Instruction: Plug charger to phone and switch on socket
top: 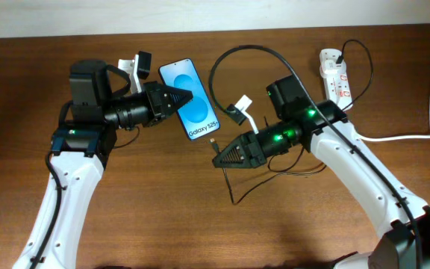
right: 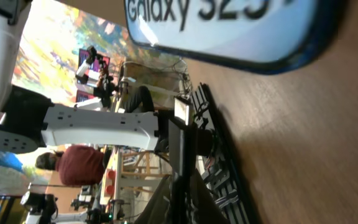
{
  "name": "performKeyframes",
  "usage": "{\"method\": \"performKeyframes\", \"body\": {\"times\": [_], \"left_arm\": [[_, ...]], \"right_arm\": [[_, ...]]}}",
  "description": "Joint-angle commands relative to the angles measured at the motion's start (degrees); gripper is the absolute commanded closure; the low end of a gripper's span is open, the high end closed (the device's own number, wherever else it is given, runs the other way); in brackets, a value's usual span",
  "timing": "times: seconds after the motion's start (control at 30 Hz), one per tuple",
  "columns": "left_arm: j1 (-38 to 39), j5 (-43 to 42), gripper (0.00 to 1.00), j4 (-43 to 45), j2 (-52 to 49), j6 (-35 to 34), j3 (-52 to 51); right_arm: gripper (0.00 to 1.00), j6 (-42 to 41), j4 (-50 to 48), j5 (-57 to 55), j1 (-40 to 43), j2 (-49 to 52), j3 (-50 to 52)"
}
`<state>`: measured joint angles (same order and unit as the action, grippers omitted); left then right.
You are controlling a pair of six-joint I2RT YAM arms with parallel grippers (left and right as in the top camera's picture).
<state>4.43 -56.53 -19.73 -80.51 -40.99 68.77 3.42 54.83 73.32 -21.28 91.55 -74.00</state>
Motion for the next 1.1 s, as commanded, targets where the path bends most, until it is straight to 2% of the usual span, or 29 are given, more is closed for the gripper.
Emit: {"method": "performKeyframes", "body": {"times": [0.0, 0.5, 1.07], "left_arm": [[0.1, -1.7, 1.0, 0.4, 0.4, -0.4, 0.6], [0.1, -1.9, 1.0, 0.6, 0.4, -1.9, 0.6], [0.2, 2.4, 1.0, 0.6, 0.4, -3.3, 0.6]], "right_arm": [[0.96, 0.6, -0.1, -0.3, 0.1, -1.1, -0.2], [0.96, -1.4, -2.8, -0.4, -0.1, -1.1, -0.2], [0.96, -1.4, -4.9, -0.3, -0.2, -1.1, -0.2]]}}
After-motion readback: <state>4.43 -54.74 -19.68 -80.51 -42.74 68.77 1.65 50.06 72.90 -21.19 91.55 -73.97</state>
